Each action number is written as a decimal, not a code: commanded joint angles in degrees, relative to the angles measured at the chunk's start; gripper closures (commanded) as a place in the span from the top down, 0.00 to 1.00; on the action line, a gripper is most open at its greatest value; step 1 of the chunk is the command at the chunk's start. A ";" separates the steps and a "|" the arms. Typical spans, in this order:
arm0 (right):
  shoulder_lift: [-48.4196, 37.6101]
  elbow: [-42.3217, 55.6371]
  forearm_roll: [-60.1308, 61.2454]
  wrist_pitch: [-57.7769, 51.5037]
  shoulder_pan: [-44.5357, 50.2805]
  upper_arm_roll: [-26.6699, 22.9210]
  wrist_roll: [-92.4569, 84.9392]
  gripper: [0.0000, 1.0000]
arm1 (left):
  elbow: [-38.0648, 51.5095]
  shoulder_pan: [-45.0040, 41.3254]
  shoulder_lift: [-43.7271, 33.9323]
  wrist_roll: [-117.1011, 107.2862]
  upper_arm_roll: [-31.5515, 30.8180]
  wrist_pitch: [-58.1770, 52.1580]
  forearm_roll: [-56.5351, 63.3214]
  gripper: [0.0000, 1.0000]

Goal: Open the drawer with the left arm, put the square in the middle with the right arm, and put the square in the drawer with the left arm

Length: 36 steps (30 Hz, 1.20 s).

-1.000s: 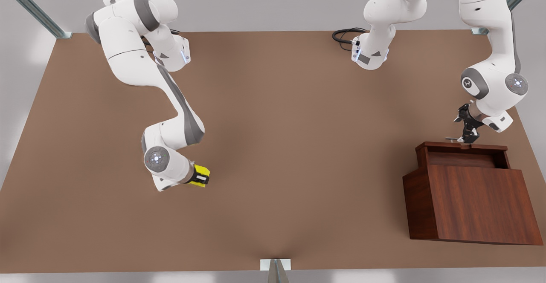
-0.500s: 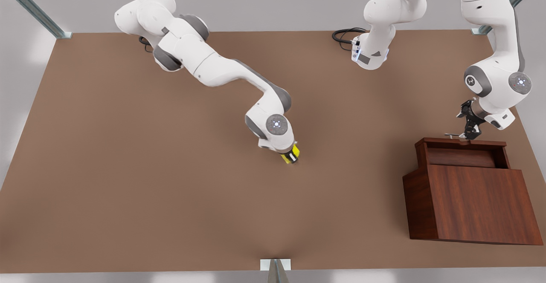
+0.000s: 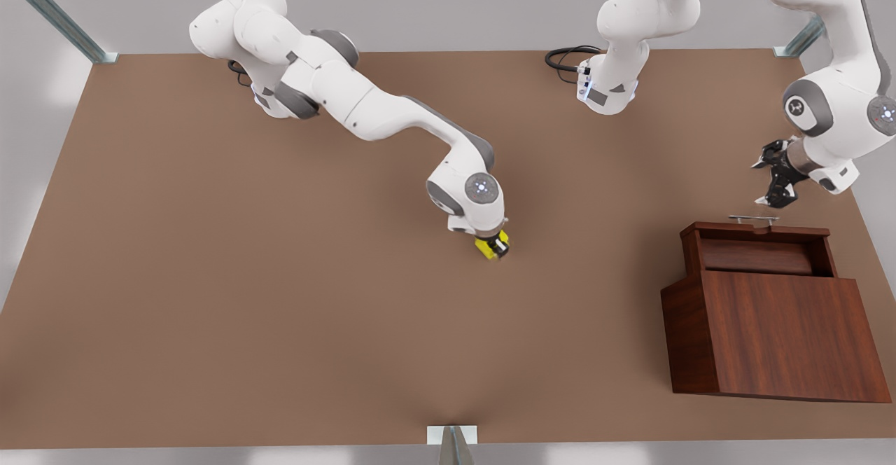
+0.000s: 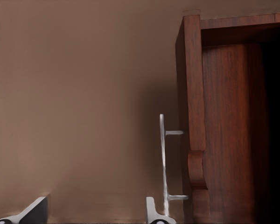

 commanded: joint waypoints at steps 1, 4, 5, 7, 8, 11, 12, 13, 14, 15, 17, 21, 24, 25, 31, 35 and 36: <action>-0.07 0.00 -0.01 -0.02 -0.07 0.04 -0.29 0.99 | 1.10 -2.26 -0.30 -1.97 -0.99 -1.87 -0.61 1.00; -0.25 0.18 0.08 0.16 0.02 0.56 -1.87 1.00 | 20.87 -2.43 6.19 -5.77 -13.99 -15.58 -2.99 1.00; -1.48 0.18 0.17 -0.11 0.02 0.65 -1.78 1.00 | 28.78 -2.61 9.71 1.16 -19.18 -19.80 -2.02 1.00; -6.83 0.09 -0.09 -7.92 -0.42 0.04 -5.91 1.00 | 38.62 -2.70 14.01 25.82 -23.58 -25.77 -0.88 1.00; -9.99 0.09 -0.18 -13.09 -2.34 -0.05 -11.95 1.00 | 40.57 -2.70 14.99 40.43 -24.19 -28.33 -0.97 1.00; -23.44 0.00 2.36 -22.78 -17.89 1.00 -36.28 1.00 | 45.57 -4.46 21.75 67.53 -28.15 -29.30 -0.70 1.00; -25.82 -0.09 7.89 -28.48 -25.02 1.00 -49.58 1.00 | 45.76 -4.54 22.72 67.98 -29.20 -28.78 -0.96 1.00; -28.80 -0.09 9.75 -33.15 -29.77 0.74 -56.52 1.00 | 48.39 -5.24 27.29 67.45 -34.82 -28.34 -0.79 1.00; -33.64 -2.54 7.74 -39.39 -31.27 0.30 -64.70 1.00 | 49.71 -8.40 29.75 67.89 -36.50 -25.80 -0.88 1.00; -39.61 -9.91 7.03 -40.19 -35.39 0.39 -70.85 1.00 | 49.71 -14.47 32.21 67.54 -36.41 -19.99 -0.79 1.00; -48.41 -24.51 7.64 -34.48 -43.83 0.56 -83.34 1.00 | 49.27 -23.52 35.20 66.13 -36.41 -12.69 -0.88 1.00; -49.11 -27.68 8.70 -33.33 -51.48 0.48 -95.74 1.00 | 44.00 -29.07 36.61 74.97 -36.50 -1.71 -0.70 1.00; -49.20 -27.68 8.87 -33.68 -51.48 0.48 -95.56 1.00 | 38.91 -30.03 37.14 82.39 -35.89 3.30 -0.79 1.00; -49.12 -27.68 8.87 -33.77 -51.48 0.48 -95.56 1.00 | 35.13 -30.03 37.14 82.13 -35.45 7.43 -0.88 1.00; -49.73 -26.45 8.78 -34.74 -51.48 0.65 -96.44 1.00 | 30.12 -30.03 38.37 75.09 -33.43 13.67 -0.79 1.00; -53.24 -29.52 8.08 -32.99 -50.78 0.83 -95.74 1.00 | 29.76 -30.12 39.07 75.36 -33.43 14.03 -0.70 1.00; -53.95 -30.58 8.34 -32.89 -50.96 0.74 -95.74 1.00 | 29.67 -30.38 39.07 75.36 -33.43 14.03 -0.70 1.00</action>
